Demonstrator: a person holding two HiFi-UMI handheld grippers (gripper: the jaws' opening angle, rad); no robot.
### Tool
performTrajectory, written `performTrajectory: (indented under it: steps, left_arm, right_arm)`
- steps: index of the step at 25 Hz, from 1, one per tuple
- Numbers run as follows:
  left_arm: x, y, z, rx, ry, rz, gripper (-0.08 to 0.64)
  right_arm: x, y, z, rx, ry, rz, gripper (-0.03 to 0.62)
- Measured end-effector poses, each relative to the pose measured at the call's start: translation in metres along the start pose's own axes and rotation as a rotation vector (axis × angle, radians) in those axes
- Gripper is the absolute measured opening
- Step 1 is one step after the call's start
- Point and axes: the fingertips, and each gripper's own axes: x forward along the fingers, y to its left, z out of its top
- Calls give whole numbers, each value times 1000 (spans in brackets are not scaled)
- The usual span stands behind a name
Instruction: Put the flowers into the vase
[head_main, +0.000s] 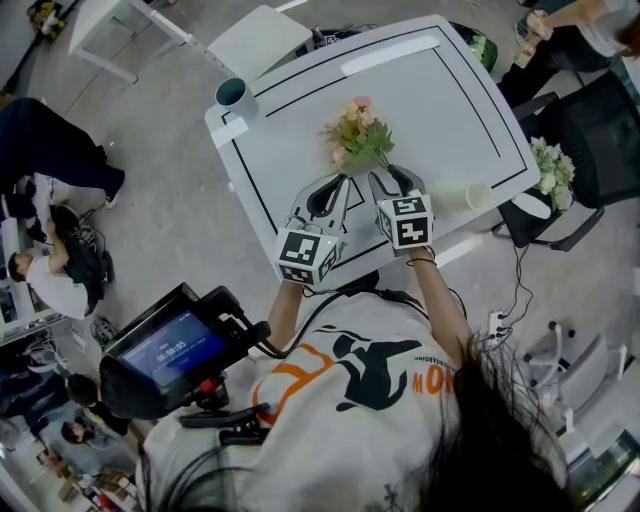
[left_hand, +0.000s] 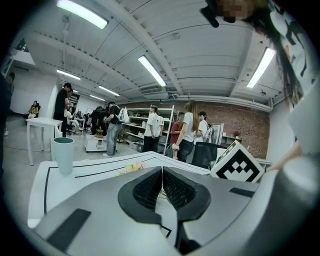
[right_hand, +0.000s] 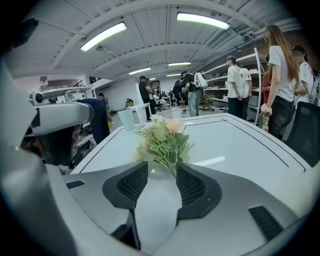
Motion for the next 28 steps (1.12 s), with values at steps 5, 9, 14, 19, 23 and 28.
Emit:
performTrajectory:
  steps: [5,9,14,19,23,28]
  left_arm:
    - [1,0,0,-7,-1,-15,12]
    - [3,3,-4,-19,3,-22,12]
    - [2,14,-7,-38,3,-4,12]
    - [1,22,-13,-54,6,16,12]
    - [-2,28,-15,-59,6,35,12]
    - [-6,35,-14,-63,4,50,12]
  right_arm:
    - [21,-6,-9,-19,71,-22,210]
    - [33,-10,-9,-87,114,-45,218]
    - [49,-13,-10,-228,193,-56,218]
    - [59,-17,-14,-357,268,-85,218]
    - [65,-18,-18,-386,315,-90,217]
    - [73,-23,-18,-437,384,-131,153]
